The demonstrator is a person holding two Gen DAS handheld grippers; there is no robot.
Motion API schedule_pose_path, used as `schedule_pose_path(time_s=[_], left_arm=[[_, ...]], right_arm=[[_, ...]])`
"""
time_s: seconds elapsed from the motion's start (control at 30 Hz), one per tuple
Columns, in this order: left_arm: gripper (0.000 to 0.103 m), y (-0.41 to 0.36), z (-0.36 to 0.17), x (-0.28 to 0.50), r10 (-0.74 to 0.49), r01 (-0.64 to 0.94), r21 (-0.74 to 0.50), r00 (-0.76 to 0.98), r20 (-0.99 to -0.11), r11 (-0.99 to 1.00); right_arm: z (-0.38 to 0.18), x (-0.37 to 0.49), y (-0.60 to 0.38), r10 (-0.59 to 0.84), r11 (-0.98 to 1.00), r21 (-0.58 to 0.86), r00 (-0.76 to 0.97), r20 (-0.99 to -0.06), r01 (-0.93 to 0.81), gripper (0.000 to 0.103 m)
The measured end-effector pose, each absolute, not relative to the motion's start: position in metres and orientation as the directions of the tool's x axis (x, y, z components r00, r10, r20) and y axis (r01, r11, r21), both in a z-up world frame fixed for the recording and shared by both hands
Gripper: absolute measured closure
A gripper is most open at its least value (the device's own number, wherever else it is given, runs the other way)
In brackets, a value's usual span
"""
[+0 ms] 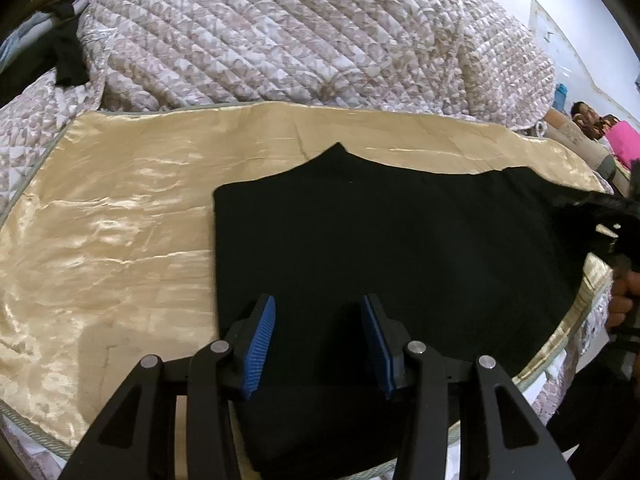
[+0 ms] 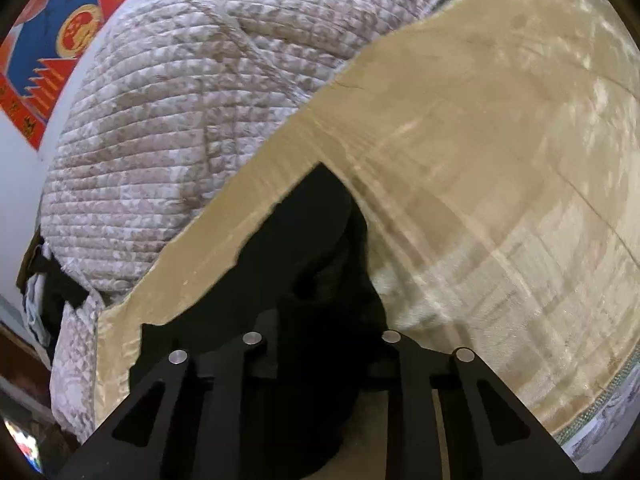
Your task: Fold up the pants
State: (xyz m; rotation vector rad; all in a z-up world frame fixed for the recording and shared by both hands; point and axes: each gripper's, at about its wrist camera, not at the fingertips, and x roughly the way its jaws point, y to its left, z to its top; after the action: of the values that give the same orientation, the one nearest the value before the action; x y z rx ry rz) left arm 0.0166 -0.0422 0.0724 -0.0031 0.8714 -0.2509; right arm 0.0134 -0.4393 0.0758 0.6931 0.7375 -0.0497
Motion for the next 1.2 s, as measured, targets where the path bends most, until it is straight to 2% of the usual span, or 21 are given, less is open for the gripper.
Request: schedule_pose_path(time_s=[0.23,0.6,0.83,1.0,1.2], left_arm=[[0.055,-0.031,0.074,0.019,-0.167,0.161,-0.085,0.621,-0.766,0.983],[0.055,0.013,0.078,0.025,-0.097,0.029,-0.101,0.632,-0.769,0.994],[0.055,0.05,0.076,0.025,-0.045,-0.082,-0.123,0.629,-0.776,0.989],[0.055,0.06,0.077,0.023,-0.044,-0.101,-0.139,0.631,-0.774,0.985],[0.055,0.064,0.082,0.022,-0.052,-0.112,-0.162,0.645,-0.763,0.98]], right_arm=[[0.116,0.014,-0.401,0.271,0.822,0.557,0.781,-0.563,0.116,0.081],[0.146,0.025,-0.286,0.44,0.865,0.472,0.711,-0.549,-0.171,0.081],[0.112,0.031,-0.199,0.534,0.845,0.404,0.572,-0.622,-0.35,0.081],[0.071,0.033,-0.17,0.525,0.846,0.365,0.483,-0.7,-0.389,0.081],[0.097,0.025,-0.167,0.525,0.845,0.338,0.522,-0.672,-0.415,0.081]])
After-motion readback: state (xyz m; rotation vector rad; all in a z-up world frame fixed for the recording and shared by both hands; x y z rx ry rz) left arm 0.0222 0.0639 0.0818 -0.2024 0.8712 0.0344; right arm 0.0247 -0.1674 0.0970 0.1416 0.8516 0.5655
